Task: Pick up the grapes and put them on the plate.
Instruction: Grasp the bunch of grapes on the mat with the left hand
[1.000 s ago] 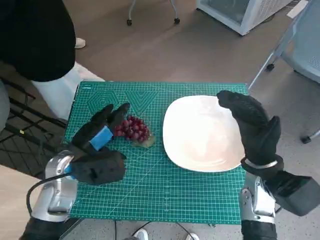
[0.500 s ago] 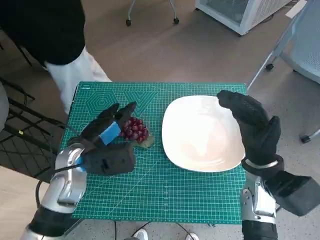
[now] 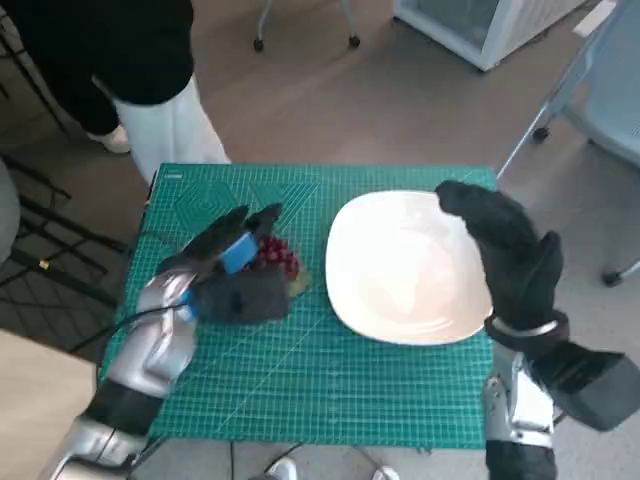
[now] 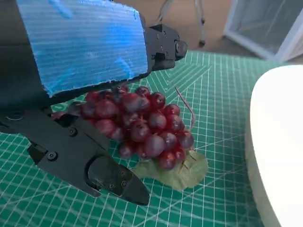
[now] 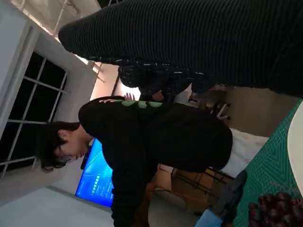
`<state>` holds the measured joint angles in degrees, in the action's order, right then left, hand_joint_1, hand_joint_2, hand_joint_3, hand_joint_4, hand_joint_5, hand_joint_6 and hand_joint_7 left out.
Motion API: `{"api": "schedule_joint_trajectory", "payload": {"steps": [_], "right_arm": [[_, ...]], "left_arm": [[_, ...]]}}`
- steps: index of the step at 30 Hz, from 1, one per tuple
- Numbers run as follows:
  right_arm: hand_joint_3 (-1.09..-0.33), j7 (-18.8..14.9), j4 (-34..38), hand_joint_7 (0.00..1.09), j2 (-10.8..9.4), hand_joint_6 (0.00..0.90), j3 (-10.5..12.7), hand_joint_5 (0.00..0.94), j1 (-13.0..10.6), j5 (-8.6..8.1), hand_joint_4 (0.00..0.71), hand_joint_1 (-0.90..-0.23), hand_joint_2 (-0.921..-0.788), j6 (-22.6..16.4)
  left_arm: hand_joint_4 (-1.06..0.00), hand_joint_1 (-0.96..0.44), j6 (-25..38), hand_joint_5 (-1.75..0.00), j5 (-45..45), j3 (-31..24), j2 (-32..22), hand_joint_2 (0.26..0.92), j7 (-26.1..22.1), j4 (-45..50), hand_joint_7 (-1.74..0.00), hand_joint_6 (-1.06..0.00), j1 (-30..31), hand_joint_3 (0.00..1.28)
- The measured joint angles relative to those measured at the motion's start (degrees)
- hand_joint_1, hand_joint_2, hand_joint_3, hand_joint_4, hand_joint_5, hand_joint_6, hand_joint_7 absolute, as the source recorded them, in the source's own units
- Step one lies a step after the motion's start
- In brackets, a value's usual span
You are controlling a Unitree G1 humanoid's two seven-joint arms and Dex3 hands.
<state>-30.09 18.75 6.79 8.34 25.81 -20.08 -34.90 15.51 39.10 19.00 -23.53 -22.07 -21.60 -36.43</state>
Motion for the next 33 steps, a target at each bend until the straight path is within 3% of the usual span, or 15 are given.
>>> {"api": "schedule_joint_trajectory", "payload": {"steps": [21,33], "right_arm": [[-0.626,-0.02,0.12,0.51,0.12,-0.001,0.21,0.001,-0.08,0.02,0.251,-0.513,-0.921,-0.10],[-0.629,0.02,0.12,0.51,0.13,-0.001,0.29,0.001,-0.12,0.07,0.251,-0.506,-0.921,-0.10]], "left_arm": [[0.00,-0.18,-2.83,0.00,-1.24,5.26,4.30,0.687,1.97,-26.02,-0.02,-0.15,-11.22,0.01],[0.00,-0.16,-3.38,0.00,-1.60,6.36,5.38,0.689,2.21,-31.82,-0.04,-0.23,-14.03,0.01]]}}
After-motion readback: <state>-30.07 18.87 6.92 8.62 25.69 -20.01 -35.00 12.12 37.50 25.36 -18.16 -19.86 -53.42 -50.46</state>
